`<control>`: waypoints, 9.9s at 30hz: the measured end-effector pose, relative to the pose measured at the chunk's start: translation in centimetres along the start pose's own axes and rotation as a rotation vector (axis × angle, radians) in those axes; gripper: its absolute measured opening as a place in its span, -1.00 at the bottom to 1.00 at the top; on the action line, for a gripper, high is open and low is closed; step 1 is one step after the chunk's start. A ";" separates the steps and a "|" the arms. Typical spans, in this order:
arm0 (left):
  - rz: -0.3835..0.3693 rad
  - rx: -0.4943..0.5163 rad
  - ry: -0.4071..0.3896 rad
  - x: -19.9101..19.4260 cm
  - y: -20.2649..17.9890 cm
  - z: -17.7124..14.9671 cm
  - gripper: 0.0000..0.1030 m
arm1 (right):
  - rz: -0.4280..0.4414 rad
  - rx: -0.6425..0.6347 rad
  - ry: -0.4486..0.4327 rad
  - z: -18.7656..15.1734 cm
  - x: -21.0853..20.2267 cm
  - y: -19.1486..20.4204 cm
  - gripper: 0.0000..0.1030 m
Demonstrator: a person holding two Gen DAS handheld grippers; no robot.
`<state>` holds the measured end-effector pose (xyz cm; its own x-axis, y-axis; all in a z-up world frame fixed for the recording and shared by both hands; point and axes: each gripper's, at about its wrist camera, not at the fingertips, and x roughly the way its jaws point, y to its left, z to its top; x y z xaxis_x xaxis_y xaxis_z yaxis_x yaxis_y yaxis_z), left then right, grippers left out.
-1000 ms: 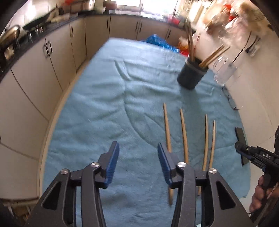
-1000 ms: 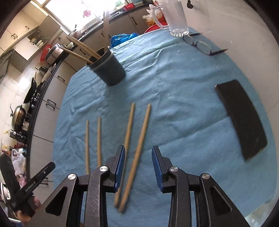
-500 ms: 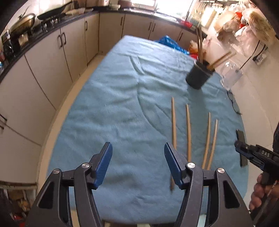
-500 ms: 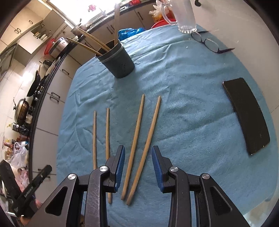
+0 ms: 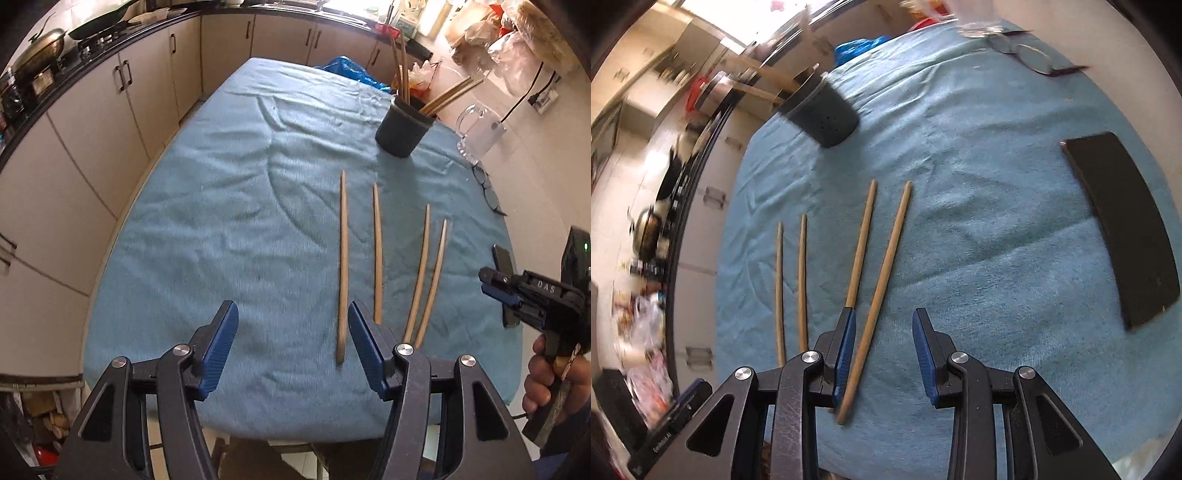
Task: Organize utensils
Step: 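Move both open tools back over the remaining chopsticks, then close the left tool on a chopstick while the right tool grasps another, then lift both held chopsticks upright and carry them above the black cup, then lower the chopsticks into the cup and open the left tool while the right tool opens, then move both open tools back over the remaining chopsticks, then close the left tool on a chopstick while the right tool grasps another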
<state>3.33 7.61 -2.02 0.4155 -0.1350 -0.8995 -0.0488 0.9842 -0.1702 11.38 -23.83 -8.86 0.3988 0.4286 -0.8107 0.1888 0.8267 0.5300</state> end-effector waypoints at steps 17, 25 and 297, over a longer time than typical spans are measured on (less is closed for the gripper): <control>0.000 0.054 -0.009 -0.6 5.5 1.8 0.18 | -0.159 0.126 0.007 5.1 5.0 1.1 -0.47; -0.002 0.067 0.021 0.3 5.8 2.3 0.18 | -0.270 0.050 0.056 6.0 8.2 2.8 -0.66; -0.112 0.286 0.283 16.8 -12.7 8.5 -0.88 | -0.128 -0.116 -0.344 0.7 -9.8 5.6 -0.88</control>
<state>18.63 -6.22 -11.56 0.1355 -0.2302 -0.9637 0.2535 0.9483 -0.1909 9.11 -23.65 2.24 0.6601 0.1877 -0.7273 0.1620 0.9099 0.3819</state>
